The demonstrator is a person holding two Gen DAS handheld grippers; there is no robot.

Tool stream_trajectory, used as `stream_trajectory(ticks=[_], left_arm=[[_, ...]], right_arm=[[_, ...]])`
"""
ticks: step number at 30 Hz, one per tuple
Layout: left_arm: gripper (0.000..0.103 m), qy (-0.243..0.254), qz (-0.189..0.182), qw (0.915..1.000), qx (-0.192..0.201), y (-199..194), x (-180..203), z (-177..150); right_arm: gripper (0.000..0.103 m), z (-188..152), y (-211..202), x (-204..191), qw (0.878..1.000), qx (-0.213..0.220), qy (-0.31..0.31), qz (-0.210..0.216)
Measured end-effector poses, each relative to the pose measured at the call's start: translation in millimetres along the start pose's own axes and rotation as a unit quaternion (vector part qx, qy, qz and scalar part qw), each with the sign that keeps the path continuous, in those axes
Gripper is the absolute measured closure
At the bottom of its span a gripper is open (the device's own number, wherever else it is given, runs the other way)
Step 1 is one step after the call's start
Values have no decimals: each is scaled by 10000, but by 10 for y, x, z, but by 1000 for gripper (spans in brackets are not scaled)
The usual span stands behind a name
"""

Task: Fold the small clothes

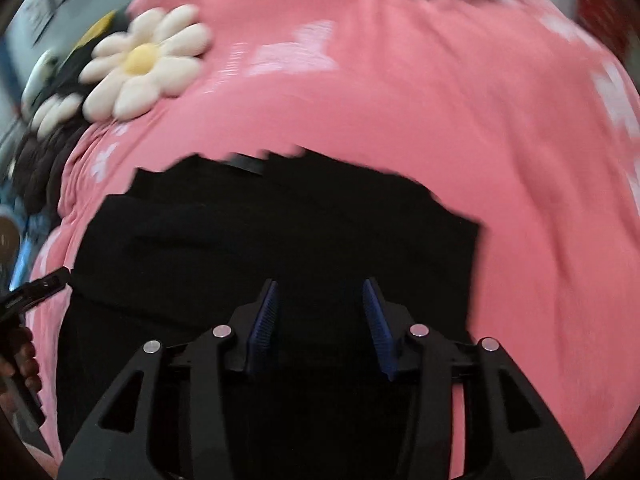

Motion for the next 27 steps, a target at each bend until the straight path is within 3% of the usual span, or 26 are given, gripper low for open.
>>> stream_trajectory(ticks=[1, 3, 5, 6, 8, 10, 11, 13, 15, 16, 21, 24, 26, 27], left_arm=[[76, -98, 105, 9998, -147, 48, -48, -36], [79, -344, 163, 9993, -33, -31, -157, -49], [94, -280, 605, 9978, 9, -87, -246, -80], [95, -200, 910, 9956, -21, -88, -315, -114], [95, -161, 900, 9958, -56, -91, -340, -148], [90, -153, 856, 9962, -19, -149, -299, -167], [87, -201, 722, 9972, 4, -184, -265, -171], [73, -252, 421, 9988, 69, -297, -148, -210], [66, -135, 284, 9994, 165, -400, -28, -220], [63, 3, 233, 9996, 188, -446, 52, -245], [51, 736, 30, 9971, 187, -533, 462, -405], [50, 1048, -22, 9945, 75, -493, 657, -543], [49, 1093, -116, 9939, -35, -444, 742, -630], [49, 1083, -140, 9940, -70, -423, 760, -666]], right_arm=[[60, -75, -63, 149, 9999, 42, 142, -47], [60, -162, -138, 336, 9994, 94, 316, -74], [60, -213, -206, 448, 9987, 220, 459, -78], [60, -215, -224, 455, 9984, 260, 503, -24], [60, -213, -198, 418, 9984, 280, 495, 61], [60, -217, -99, 376, 9989, 189, 416, 96], [60, -244, 66, 342, 9989, -85, 452, 125], [60, -271, 221, 334, 9971, -275, 680, 218], [78, -224, 189, 284, 9976, -125, 621, 279], [97, -210, 168, 266, 9972, -103, 636, 369], [96, -78, -139, 233, 9965, 338, 573, 507], [83, -102, -15, 297, 9949, 50, 822, 580], [64, -100, 85, 327, 9910, -34, 1082, 785], [61, -89, 132, 319, 9883, -70, 1204, 931]])
Point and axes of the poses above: each gripper's, at about its wrist camera, not at the fingertips, and y roughly the way its jaws point, x to its right, z to its top, the point moved 7 cm from there along y, roughly the way its jaws point, and after that the axes turned 2 degrees about -x, right-handed, at the moved point
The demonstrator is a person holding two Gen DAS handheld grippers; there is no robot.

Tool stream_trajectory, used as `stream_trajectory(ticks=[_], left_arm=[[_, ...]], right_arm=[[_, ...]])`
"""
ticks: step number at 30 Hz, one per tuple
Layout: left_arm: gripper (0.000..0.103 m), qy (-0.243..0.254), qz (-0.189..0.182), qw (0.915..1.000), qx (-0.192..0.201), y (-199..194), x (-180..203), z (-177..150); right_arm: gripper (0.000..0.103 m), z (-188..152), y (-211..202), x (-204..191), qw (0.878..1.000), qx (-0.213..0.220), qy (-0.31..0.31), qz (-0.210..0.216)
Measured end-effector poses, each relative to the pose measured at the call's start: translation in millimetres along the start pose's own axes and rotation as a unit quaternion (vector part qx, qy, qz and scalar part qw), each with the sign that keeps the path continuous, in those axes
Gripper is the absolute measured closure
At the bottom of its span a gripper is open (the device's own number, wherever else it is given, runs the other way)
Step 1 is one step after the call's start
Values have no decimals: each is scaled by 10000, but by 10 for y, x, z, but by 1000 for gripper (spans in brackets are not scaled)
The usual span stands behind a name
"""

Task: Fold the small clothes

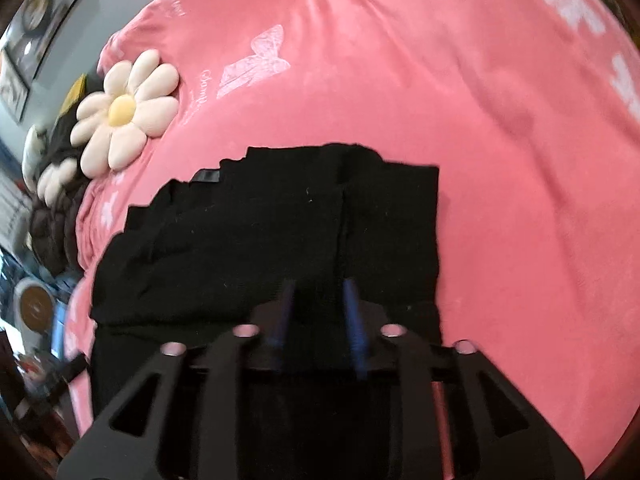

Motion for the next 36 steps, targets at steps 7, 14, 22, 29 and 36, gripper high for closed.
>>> stream_trajectory(ticks=[7, 14, 22, 29, 36], left_arm=[[49, -143, -4, 9997, -209, 114, 6, -177], [49, -123, 96, 9996, -237, 18, -94, -372], [42, -666, -37, 9975, -243, -491, -376, -898], [42, -1065, -50, 9930, -501, -796, -548, -1608], [40, -1453, -139, 9888, -319, -815, -575, -1912]], right_arm=[[99, 150, -134, -260, 9984, 406, -391, 67], [91, -70, -151, 172, 9957, 162, -397, -825], [55, -1185, -1091, 427, 9968, -82, -179, -777], [54, -2431, -1454, 725, 9936, -793, 445, -665], [41, -2705, -1371, 575, 9934, -828, 154, -780]])
Point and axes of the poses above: each gripper's, at about its wrist camera, not at the fingertips, and y roughly the way its jaws point, x to its right, z to its top, the point moved 7 cm from there along y, roughly the way its jaws point, and after that the axes turned 2 degrees about -x, right-handed, at the moved point
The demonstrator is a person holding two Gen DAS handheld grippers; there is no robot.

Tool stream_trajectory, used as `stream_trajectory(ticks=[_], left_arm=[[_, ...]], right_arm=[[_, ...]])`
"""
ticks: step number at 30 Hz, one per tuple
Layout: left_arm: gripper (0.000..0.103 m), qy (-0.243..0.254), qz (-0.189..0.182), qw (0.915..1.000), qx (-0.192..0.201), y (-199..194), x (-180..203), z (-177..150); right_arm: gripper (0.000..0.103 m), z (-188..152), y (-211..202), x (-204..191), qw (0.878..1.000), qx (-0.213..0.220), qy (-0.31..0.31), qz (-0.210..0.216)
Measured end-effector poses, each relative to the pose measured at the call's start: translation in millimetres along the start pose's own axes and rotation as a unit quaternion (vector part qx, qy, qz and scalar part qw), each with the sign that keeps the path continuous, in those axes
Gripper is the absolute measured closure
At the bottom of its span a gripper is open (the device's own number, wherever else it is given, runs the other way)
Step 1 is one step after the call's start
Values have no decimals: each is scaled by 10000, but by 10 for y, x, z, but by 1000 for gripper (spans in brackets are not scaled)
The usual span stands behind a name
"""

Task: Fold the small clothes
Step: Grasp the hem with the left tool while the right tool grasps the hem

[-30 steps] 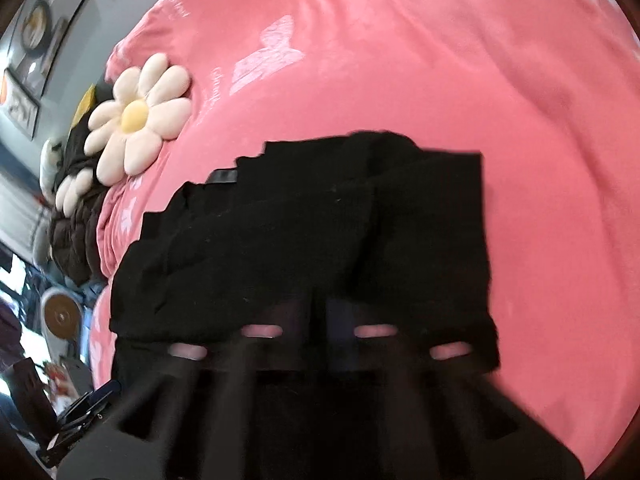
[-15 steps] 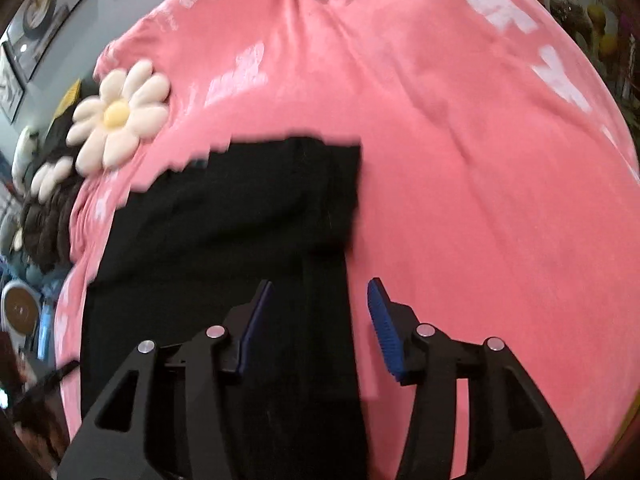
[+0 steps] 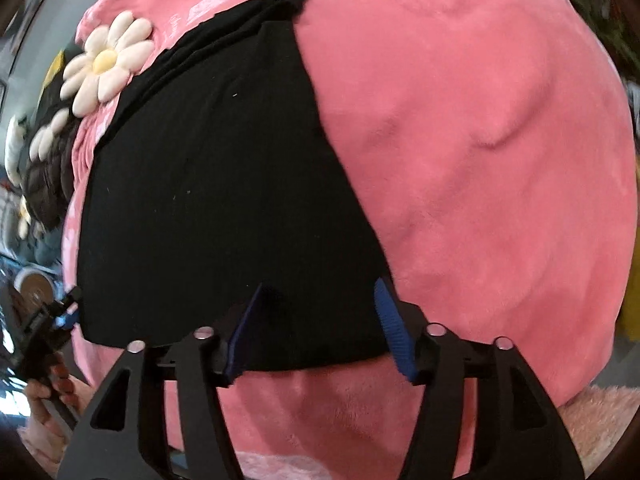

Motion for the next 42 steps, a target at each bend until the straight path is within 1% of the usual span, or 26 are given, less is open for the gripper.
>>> stream_trajectory(ticks=[2, 4, 6, 7, 8, 9, 10, 11, 13, 18, 22, 28, 30, 31, 32, 33, 34, 35, 36, 37, 38, 39, 41, 42], left_arm=[[40, 191, 147, 9997, 13, 14, 41, -24], [40, 376, 275, 9989, 14, 27, 86, -40], [40, 433, 346, 9985, -5, 28, 90, -35], [40, 457, 376, 9982, -20, 30, 102, -45], [40, 496, 408, 9979, -32, 40, 114, -58], [40, 529, 442, 9976, -35, 44, 103, -71], [40, 558, 477, 9973, -33, 52, 108, -76], [39, 582, 506, 9970, -24, 61, 119, -76], [37, 629, 553, 9965, -17, 79, 157, -72], [35, 1034, 876, 9908, -44, 132, 275, -118], [33, 1202, 885, 9888, -69, 146, 319, -152], [27, 1176, 868, 9892, -73, 160, 320, -172], [27, 1170, 849, 9895, -62, 159, 320, -173], [27, 1155, 799, 9901, -56, 159, 329, -181], [27, 1103, 622, 9919, -58, 153, 341, -184], [27, 1048, 341, 9939, -51, 139, 353, -180], [28, 986, 63, 9951, -50, 121, 371, -174], [33, 931, -68, 9956, -47, 107, 375, -171], [51, 887, -267, 9956, -112, 103, 385, -170], [70, 875, -324, 9955, -153, 102, 379, -171], [80, 850, -334, 9957, -171, 102, 363, -169], [95, 759, -429, 9959, -227, 106, 331, -167], [95, 507, -671, 9960, -306, 86, 291, -148], [95, 432, -759, 9958, -286, 27, 299, -136]], right_arm=[[37, 9, 23, -51, 9998, 48, -166, -129], [39, 19, -14, -47, 9993, 232, -188, -242], [39, 42, -79, 34, 9986, 421, -13, -329], [39, 54, -89, 101, 9981, 454, 121, -391], [39, 50, -56, 179, 9980, 380, 295, -399], [39, 38, -36, 218, 9980, 331, 398, -368], [38, 33, -8, 247, 9978, 297, 544, -233], [37, 43, -15, 264, 9978, 314, 540, -215], [37, 45, -11, 217, 9983, 308, 435, -232], [37, 2, 20, 16, 9993, 316, 128, -129], [37, -25, 34, 14, 9993, 341, 18, -148], [40, -27, 9, 57, 9992, 389, 49, -91], [44, -23, 10, 71, 9992, 387, 101, -18], [48, -18, 11, 70, 9992, 382, 114, 29], [57, -17, 9, 68, 9992, 377, 129, 84], [64, -27, -1, 68, 9991, 365, 157, 167], [80, -27, -4, 67, 9986, 328, 225, 342], [93, -24, -2, 63, 9981, 296, 298, 460], [94, -25, -1, 61, 9975, 274, 352, 540], [94, -26, -11, 63, 9971, 271, 392, 594], [95, -26, -23, 57, 9964, 257, 441, 673], [95, -22, -42, 43, 9954, 248, 489, 781], [96, -5, -125, 3, 9949, 320, 469, 833], [96, 15, -189, -16, 9944, 383, 455, 869]])
Point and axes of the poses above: each gripper's, at about its wrist camera, not at the fingertips, and y roughly the way its jaws point, x to its right, z to its top, the point moved 7 cm from there along y, roughly the way its jaws point, and after that the axes turned 2 degrees about -x, right-handed, at the moved point
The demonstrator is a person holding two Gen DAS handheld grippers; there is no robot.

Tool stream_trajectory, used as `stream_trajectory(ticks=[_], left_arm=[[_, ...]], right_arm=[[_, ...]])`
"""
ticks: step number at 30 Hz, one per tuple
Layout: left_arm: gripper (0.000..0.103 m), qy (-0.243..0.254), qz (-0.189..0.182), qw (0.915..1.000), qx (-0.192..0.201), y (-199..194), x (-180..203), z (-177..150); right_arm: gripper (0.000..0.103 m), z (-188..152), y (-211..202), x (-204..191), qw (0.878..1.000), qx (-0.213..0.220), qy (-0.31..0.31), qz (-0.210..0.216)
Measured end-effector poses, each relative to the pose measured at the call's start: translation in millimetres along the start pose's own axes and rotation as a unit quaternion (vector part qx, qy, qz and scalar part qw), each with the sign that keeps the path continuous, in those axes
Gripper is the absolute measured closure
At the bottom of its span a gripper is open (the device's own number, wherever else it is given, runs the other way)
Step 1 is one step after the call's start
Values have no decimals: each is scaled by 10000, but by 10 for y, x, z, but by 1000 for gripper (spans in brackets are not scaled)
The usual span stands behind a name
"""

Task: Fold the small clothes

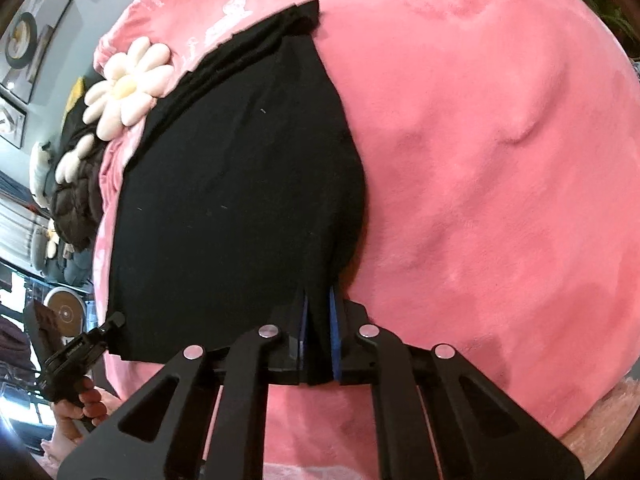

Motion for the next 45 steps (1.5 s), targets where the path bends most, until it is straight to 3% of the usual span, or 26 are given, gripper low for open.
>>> stream_trajectory(ticks=[10, 16, 20, 23, 24, 25, 26, 27, 28, 30, 37, 40, 45], left_arm=[[99, -212, -522, 9983, 169, -665, 285, -68], [99, -103, -243, 9996, -80, -932, 155, -475], [97, -451, -101, 9988, -177, -904, -5, -595], [84, -601, 200, 9974, -353, -757, -122, -617], [69, -626, 446, 9963, -376, -706, -160, -605], [61, -659, 661, 9948, -399, -666, -197, -569], [60, -707, 822, 9932, -429, -618, -245, -558], [60, -721, 843, 9928, -457, -574, -253, -546], [59, -750, 874, 9922, -486, -538, -242, -550], [52, -742, 891, 9919, -523, -481, -252, -544], [46, -680, 1086, 9889, -758, -204, -299, -603], [38, -575, 1096, 9898, -703, -201, -271, -640], [38, -235, 1344, 9880, -724, -170, -226, -680]], right_arm=[[96, -52, -700, -142, 9993, 240, 39, 292], [96, -414, -811, -9, 9998, -64, -170, -67], [96, -463, -694, 87, 9995, -238, -33, -183], [90, -490, -514, 70, 9973, -551, -201, -452], [90, -515, -446, 99, 9952, -691, -217, -650], [90, -524, -410, 124, 9942, -758, -219, -733], [87, -515, -400, 144, 9939, -745, -183, -788], [80, -504, -418, 168, 9940, -696, -139, -837], [58, -483, -442, 187, 9941, -616, -104, -884], [41, -451, -470, 214, 9942, -479, -49, -965], [41, -487, -282, 361, 9920, -762, 312, -954], [41, -532, -182, 351, 9911, -910, 353, -910], [41, -576, -58, 356, 9891, -1080, 397, -919]])
Point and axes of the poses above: each gripper's, at about its wrist camera, not at the fingertips, and y roughly the way its jaws point, x to its right, z to its top, the point moved 7 cm from there along y, roughly the way its jaws point, and after that the axes turned 2 degrees about -x, right-handed, at the moved point
